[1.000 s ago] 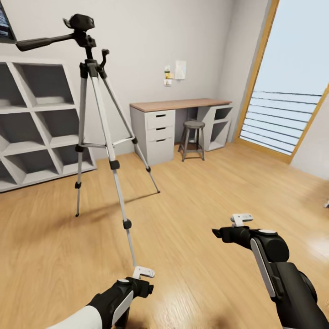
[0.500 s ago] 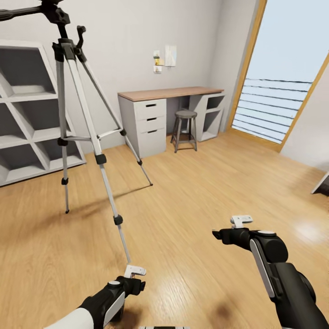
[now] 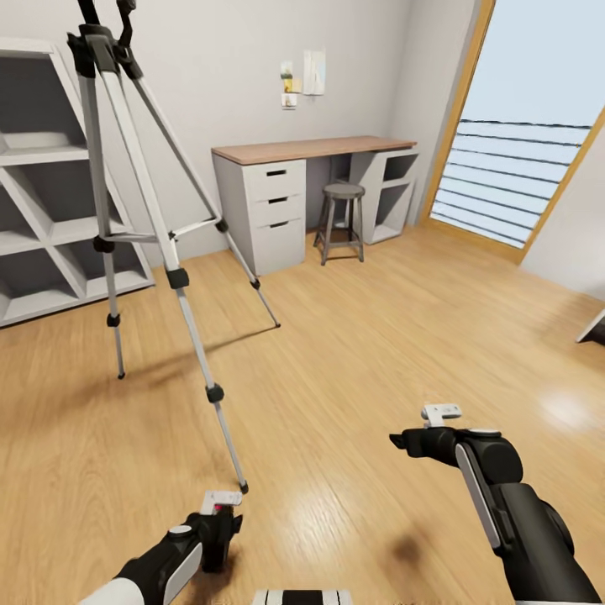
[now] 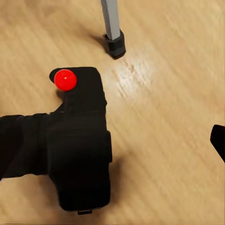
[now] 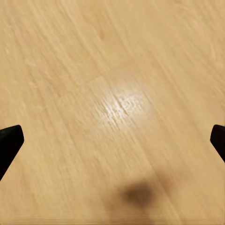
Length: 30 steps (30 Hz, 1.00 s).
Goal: Attach the digital camera to the camera tripod in the bedroom.
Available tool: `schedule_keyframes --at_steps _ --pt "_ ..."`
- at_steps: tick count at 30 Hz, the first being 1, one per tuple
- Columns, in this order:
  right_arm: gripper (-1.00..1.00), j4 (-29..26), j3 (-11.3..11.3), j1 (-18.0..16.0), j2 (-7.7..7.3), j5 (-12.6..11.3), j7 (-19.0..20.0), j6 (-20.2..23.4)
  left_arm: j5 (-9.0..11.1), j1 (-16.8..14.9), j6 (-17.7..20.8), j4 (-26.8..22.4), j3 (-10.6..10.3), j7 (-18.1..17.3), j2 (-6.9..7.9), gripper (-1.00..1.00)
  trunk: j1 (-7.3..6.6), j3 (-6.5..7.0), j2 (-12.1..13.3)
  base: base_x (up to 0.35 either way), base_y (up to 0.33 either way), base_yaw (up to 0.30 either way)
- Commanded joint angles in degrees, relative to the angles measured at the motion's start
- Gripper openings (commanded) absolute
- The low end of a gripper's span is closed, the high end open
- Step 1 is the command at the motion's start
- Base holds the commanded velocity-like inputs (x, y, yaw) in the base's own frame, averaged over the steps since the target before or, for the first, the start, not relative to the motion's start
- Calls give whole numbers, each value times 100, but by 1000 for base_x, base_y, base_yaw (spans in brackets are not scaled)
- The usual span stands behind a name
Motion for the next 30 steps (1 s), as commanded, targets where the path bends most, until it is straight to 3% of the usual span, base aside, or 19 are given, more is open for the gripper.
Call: schedule_keyframes --at_steps 1,14,21,30 --pt "100 7 -3 -4 1 18 27 24 47 7 12 -17 -9 -20 33 100 1 -27 -4 0 0 -3" --pt "100 42 18 2 25 9 24 24 44 42 -55 -27 82 -164 134 100 35 -315 -21 0 0 10" --pt "100 48 35 4 33 10 20 24 51 46 -52 -28 92 -187 137 100 53 -472 -30 0 0 178" --pt "100 49 47 4 34 -2 57 24 57 41 -39 -36 100 -336 141 100 53 -473 -30 0 0 69"
